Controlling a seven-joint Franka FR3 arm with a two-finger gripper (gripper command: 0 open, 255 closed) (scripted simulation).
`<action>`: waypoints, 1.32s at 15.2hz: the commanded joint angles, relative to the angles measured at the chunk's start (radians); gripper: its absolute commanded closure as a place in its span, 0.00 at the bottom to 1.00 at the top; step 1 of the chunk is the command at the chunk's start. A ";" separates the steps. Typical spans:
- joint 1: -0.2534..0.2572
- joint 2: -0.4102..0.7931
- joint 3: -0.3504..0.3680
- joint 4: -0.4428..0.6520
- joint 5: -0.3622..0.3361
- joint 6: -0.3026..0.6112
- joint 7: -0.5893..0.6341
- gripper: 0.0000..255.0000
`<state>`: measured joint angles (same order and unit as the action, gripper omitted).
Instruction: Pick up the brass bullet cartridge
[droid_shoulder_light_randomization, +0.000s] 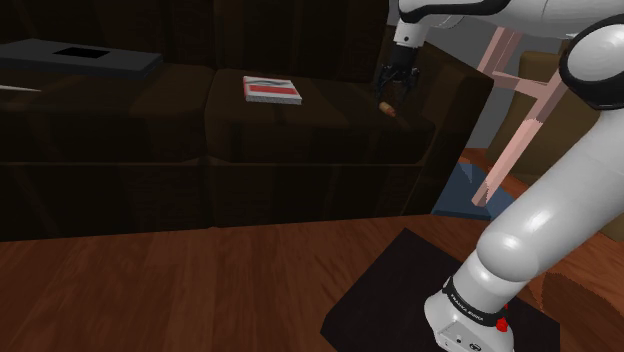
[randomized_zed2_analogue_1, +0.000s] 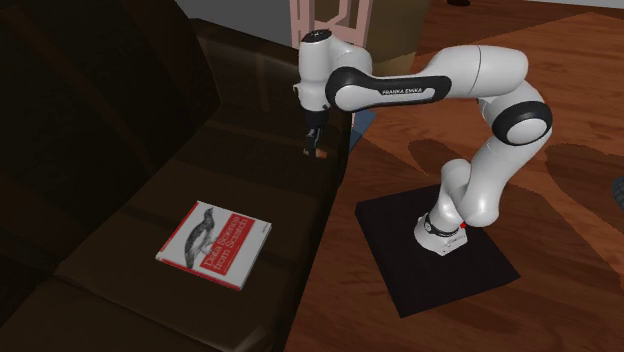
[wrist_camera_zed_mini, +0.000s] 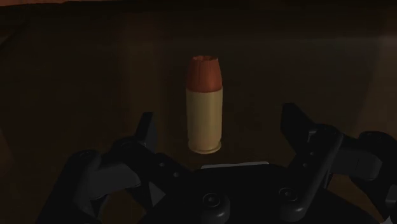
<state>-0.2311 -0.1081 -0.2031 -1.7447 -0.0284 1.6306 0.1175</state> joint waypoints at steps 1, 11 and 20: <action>-0.010 0.022 -0.010 0.010 0.005 0.010 0.012 0.00; -0.009 0.014 -0.010 -0.088 0.003 0.100 0.015 1.00; -0.010 0.013 -0.010 -0.075 0.002 0.086 0.014 1.00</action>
<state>-0.2409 -0.0973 -0.2132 -1.8278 -0.0261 1.7257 0.1312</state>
